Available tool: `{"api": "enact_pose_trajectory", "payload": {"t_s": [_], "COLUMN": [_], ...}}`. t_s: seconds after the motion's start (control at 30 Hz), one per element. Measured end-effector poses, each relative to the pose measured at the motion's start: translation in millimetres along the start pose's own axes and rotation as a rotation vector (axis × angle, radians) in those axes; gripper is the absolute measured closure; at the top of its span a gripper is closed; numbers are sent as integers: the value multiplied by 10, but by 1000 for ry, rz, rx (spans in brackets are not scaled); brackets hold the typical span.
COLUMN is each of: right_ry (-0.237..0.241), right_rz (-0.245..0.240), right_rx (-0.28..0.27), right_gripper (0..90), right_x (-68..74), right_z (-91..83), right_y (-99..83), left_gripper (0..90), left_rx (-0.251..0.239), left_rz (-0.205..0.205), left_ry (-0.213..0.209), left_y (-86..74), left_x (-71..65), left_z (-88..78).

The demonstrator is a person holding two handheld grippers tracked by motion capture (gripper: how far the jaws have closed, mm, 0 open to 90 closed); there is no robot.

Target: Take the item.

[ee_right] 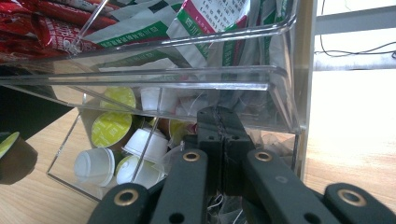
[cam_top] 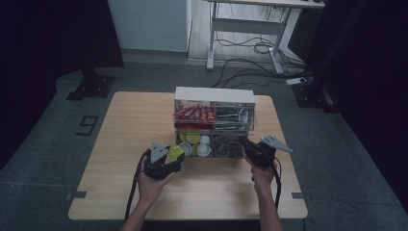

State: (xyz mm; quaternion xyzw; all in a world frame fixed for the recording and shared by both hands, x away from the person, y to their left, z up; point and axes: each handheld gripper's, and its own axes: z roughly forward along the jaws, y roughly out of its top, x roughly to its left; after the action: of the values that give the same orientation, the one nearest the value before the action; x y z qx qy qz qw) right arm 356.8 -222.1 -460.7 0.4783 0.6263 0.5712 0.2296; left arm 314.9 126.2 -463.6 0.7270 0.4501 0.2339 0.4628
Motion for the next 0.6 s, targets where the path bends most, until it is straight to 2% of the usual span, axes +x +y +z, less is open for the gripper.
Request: {"api": "enact_pose_trajectory", "payload": {"t_s": [0.6], "right_ry": [-3], "right_rz": [1], "right_rx": [3], "right_gripper": [885], "right_x": [0], "right_z": [10], "right_y": [-10], "left_gripper": [383], "left_rx": [15], "left_rz": [-31], "left_ry": [45], "left_y": [-149], "left_x": [240], "left_z": [-128]}}
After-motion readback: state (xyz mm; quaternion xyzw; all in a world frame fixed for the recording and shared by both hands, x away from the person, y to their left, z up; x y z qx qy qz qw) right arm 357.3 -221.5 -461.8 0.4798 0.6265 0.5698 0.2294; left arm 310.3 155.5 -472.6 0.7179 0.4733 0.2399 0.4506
